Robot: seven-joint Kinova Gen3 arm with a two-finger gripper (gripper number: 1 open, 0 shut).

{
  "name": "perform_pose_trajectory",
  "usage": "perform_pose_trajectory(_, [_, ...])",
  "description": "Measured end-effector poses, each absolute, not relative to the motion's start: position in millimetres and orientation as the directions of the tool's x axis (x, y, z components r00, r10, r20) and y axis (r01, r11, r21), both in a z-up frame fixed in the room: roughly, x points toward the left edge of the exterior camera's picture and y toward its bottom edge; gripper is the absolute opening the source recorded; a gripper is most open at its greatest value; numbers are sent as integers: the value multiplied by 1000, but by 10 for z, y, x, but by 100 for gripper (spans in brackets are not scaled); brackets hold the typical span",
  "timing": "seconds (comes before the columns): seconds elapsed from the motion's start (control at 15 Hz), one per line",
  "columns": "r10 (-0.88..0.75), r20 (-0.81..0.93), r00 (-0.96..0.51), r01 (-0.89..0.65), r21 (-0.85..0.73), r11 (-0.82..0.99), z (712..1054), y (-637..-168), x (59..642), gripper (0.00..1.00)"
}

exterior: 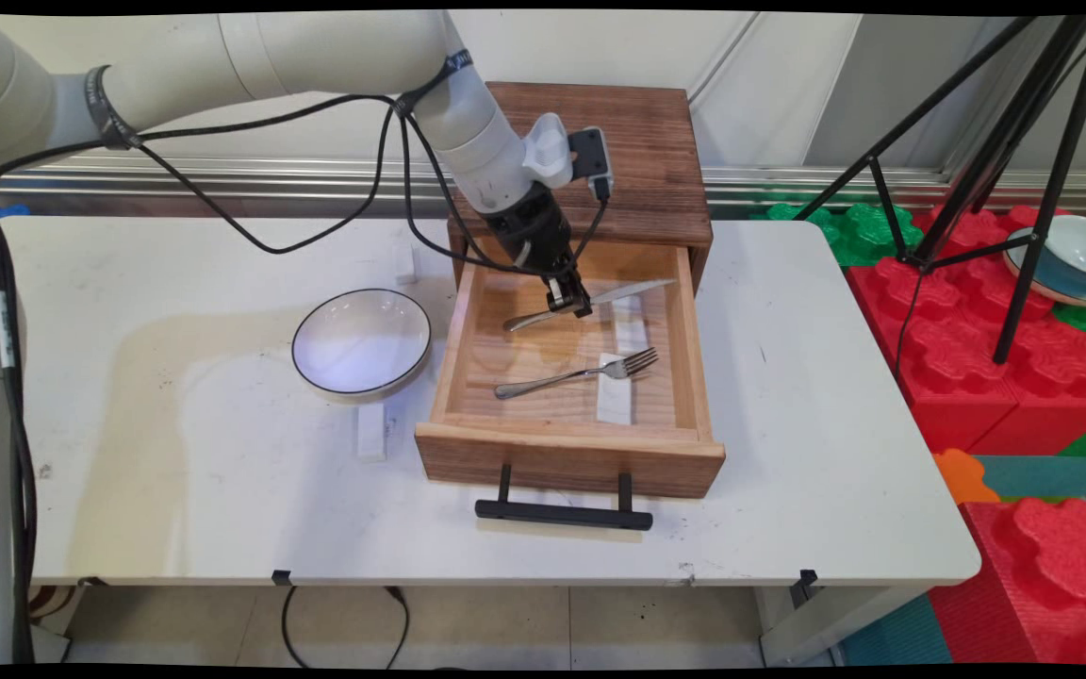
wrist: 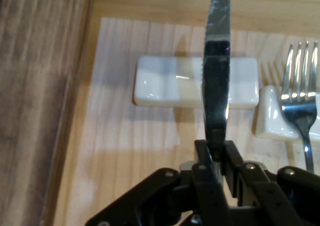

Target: Place the picked object into the drawer

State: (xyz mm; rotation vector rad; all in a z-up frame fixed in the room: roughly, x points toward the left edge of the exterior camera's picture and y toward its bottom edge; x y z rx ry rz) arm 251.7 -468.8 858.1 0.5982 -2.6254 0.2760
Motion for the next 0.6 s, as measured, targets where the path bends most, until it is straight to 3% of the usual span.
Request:
perform_pose_trajectory(0.53, [-376, 422, -825, -445, -75, 892, 8398, -4698, 2511, 0])
perform_pose_trajectory(0.6, [-376, 422, -825, -445, -73, 893, 8385, -4701, 2506, 100])
